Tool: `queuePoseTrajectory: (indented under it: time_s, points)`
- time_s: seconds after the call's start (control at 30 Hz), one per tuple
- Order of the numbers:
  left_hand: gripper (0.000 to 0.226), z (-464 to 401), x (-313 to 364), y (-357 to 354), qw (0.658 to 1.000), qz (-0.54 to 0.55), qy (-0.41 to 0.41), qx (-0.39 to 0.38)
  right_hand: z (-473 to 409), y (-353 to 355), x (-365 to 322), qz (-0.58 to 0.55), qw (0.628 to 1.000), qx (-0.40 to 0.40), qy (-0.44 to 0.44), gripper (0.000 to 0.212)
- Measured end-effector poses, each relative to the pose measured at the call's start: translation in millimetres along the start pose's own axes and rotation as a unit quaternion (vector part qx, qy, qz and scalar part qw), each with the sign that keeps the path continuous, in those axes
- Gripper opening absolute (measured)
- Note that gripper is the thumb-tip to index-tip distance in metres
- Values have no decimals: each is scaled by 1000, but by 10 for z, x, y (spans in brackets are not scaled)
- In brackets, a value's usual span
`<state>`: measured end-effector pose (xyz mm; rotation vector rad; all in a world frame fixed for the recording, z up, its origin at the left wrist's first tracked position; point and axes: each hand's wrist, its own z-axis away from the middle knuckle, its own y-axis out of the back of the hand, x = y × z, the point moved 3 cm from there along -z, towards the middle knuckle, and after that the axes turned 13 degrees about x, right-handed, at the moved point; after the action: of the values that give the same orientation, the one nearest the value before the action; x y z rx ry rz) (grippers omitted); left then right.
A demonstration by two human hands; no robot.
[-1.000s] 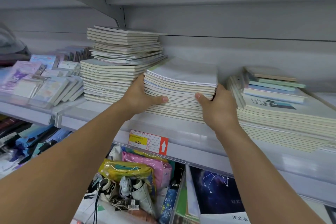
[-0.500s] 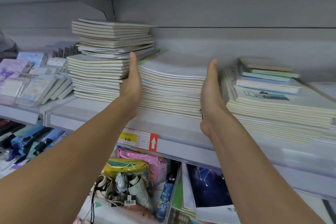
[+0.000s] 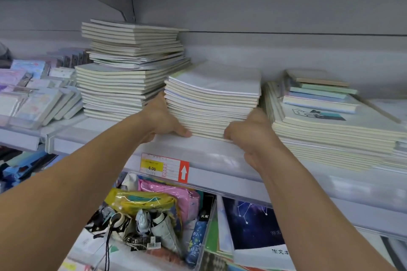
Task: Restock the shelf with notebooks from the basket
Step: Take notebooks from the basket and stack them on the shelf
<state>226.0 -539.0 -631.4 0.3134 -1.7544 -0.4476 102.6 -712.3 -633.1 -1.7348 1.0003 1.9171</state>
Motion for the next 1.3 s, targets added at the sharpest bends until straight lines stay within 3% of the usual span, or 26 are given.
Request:
queuePoseTrajectory:
  time_s: [0.1,0.2,0.3,0.53,0.63,0.77,0.9,1.0,1.1,1.3]
  points:
    - [74,-97,-88,6,1000,0,-25,12,-1,-40,13,61,997,21,39,77]
    - [56,-108,-135,36,999,-6,-44,2,-7,-29,4,77,991,64,84,67]
    - [55,-78,-133,50,997,-38,-55,30,8,-36,-15,122,983,78,113,58]
    - [77,-70,-101,46,995,-59,-29,74,5,3,-91,205,973,21,106,61]
    - [65,-45,-84,49,996,-49,-32,61,20,37,-133,215,971,-6,102,45]
    - [50,-40,-97,71,1000,-3,-11,9,55,57,-85,210,969,53,118,49]
    - [46,-103,-124,55,1000,-1,-23,12,96,16,-31,194,966,112,133,19]
    - [44,-139,-149,41,999,4,-34,12,103,13,1,185,961,141,154,26]
    - [45,-142,-155,41,998,3,-53,21,110,4,4,192,954,144,182,19]
    - [49,-154,-155,112,999,-22,-45,-15,67,64,-50,188,952,151,191,46]
